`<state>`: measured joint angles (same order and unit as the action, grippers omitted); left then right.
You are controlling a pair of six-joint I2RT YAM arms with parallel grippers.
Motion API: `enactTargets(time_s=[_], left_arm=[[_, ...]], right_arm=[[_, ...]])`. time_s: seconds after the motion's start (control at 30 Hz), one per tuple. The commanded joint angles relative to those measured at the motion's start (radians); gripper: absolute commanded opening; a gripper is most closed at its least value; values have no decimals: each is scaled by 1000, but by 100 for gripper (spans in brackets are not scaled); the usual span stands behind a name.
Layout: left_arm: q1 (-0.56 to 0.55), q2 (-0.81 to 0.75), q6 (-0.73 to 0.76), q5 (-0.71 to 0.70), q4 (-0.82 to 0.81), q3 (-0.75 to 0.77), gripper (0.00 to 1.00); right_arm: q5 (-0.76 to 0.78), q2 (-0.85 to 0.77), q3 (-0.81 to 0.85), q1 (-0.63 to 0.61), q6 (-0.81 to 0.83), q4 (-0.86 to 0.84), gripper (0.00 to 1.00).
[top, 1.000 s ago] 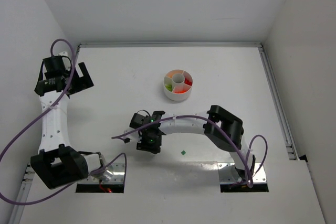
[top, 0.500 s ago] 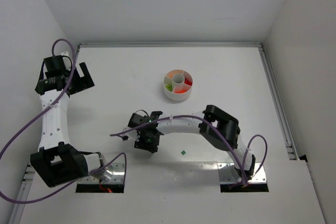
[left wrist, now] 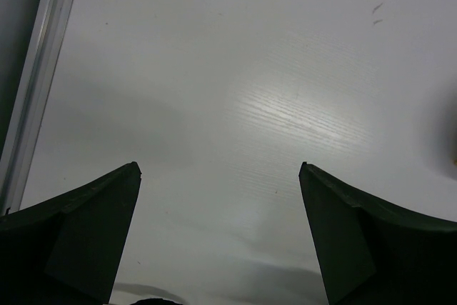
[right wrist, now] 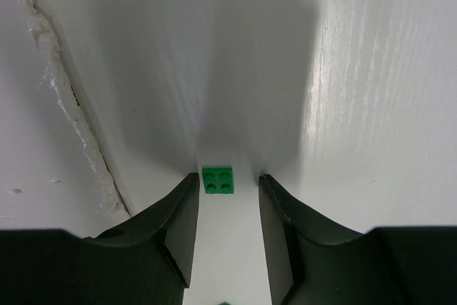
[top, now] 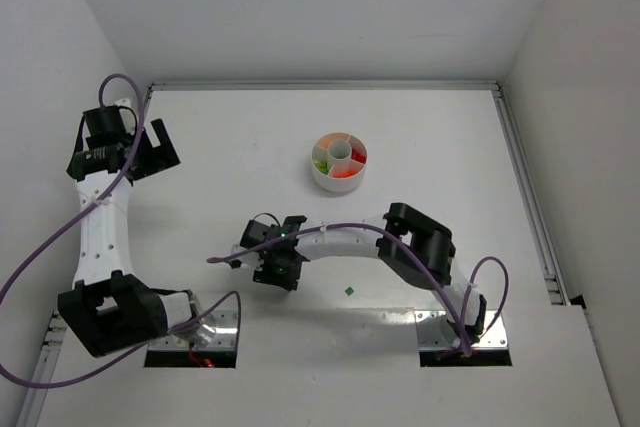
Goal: Sort the legos into containers by color
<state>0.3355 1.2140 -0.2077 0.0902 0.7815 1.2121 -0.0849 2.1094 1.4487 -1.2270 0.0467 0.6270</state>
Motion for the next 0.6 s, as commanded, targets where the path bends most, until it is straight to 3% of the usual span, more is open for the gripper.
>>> enactTargets(time_s=[0.0,0.57], left_arm=[[13,-5,-7,14,1,3,100],[13,-5,2,14,1,-6,100]], right_arm=[[19,60,-7,-23,-33,-13,40],[37,107,-90,-78,-53,-67,36]])
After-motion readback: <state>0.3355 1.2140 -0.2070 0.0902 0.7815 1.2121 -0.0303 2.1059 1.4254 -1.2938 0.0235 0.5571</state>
